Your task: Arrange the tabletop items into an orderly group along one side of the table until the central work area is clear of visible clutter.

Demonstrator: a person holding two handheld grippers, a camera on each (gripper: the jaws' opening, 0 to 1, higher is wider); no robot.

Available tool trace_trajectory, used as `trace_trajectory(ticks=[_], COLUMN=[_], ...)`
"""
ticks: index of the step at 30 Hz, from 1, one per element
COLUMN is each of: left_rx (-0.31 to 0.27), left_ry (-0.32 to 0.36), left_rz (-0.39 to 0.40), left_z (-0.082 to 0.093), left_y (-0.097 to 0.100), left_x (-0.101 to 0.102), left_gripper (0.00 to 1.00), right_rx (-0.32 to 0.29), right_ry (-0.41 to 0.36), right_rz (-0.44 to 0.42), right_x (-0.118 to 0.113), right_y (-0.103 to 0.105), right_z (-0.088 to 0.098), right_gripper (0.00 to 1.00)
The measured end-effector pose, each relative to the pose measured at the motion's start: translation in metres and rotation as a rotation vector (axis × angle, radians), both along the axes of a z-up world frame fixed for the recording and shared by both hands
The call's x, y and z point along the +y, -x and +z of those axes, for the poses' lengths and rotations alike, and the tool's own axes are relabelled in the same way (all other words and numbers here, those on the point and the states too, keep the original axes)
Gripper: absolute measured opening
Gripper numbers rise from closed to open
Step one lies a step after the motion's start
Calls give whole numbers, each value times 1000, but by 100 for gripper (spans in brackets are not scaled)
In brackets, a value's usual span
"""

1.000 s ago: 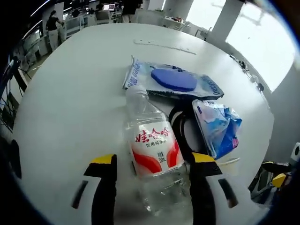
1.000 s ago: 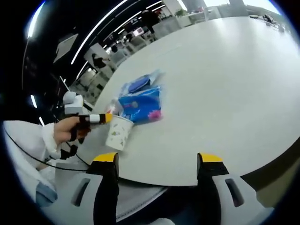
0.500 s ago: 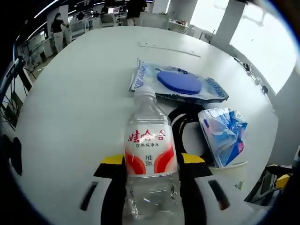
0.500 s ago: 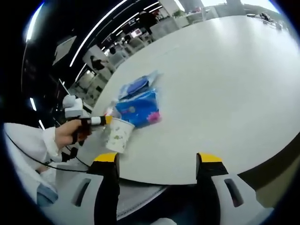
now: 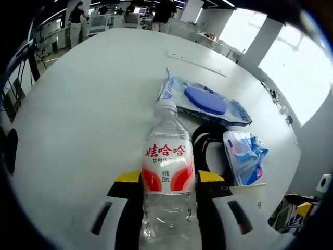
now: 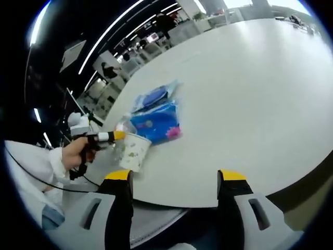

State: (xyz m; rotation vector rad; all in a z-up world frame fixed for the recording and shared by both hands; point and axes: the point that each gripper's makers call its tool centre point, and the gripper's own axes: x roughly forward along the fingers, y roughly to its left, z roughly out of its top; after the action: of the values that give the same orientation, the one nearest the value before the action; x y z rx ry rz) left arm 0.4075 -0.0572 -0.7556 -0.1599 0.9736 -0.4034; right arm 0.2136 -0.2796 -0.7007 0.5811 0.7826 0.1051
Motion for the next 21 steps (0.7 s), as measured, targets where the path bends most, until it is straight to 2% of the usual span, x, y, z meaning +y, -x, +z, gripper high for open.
trace_trajectory(ticks=[10,14,21], left_rx=[-121,-147,-207], left_ry=[36,45,88], left_rz=[-19,-26,-39], left_z=[30,35,55], left_y=[3,5,13], left_x=[2,3,1], left_gripper=[38,38,38], right_rx=[-34,-53,-96], right_ry=[-13,-15,-40], right_rz=[8,13,4], right_x=[1,1,3], right_y=[-8,-11,-17], right_z=[9,16,30], right_gripper=[64,64,64])
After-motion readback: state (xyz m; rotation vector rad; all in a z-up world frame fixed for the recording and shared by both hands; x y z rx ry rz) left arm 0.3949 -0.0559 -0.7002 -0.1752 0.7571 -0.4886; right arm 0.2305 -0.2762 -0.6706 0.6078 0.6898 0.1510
